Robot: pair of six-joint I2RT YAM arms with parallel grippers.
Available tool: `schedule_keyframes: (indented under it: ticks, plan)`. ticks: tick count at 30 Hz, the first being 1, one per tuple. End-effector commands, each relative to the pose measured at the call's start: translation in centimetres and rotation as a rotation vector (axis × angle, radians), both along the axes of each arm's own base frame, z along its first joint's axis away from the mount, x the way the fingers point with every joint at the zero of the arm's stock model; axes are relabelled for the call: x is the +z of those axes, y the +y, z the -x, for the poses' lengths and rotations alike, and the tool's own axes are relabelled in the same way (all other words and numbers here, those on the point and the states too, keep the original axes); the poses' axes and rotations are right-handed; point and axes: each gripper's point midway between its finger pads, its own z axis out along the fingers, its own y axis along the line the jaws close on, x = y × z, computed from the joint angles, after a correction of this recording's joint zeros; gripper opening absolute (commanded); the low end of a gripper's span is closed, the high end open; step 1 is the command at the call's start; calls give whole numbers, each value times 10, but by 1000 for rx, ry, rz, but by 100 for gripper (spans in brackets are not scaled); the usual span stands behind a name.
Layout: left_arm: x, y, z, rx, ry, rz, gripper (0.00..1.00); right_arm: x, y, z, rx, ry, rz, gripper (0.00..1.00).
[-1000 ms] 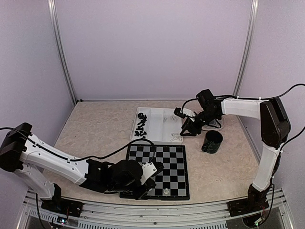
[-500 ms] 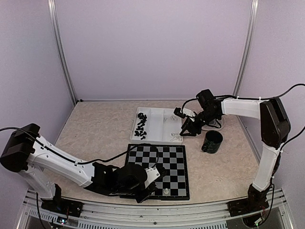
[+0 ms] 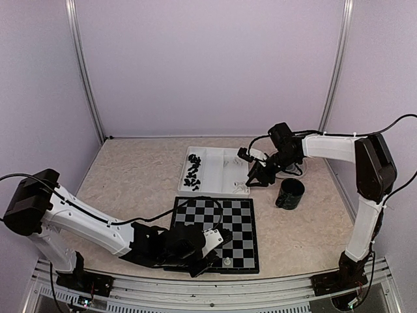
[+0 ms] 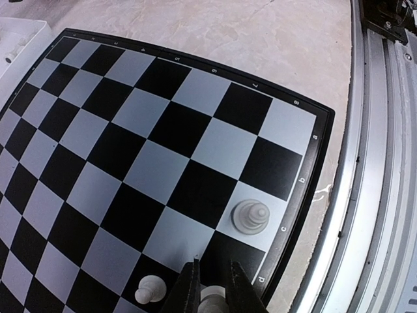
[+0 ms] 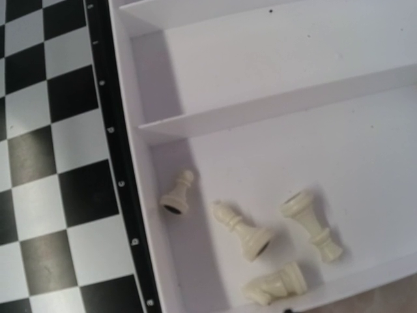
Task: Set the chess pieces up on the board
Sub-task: Place the queen at d1.
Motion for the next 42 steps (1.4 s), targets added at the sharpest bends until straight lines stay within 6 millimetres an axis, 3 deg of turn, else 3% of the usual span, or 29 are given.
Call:
schedule_keyframes:
  ticks: [1,24,33,37,42]
  plan:
    - [5,-3,0,6,-9,13,15,-6,3,7,19,36,1,49]
    - [2,13,1,95,-8,11,15,-11,6,9,23,60,6,49]
    - [0,15,0,100,-18,-4,24,-10,9,11,30,64,5,50]
    - [5,14,-3,108,-40,-17,31,14,15,11,47,65,-36,50]
    - [40,4,-11,100,-103,-3,44,84,12,-18,-3,-109,-43,51]
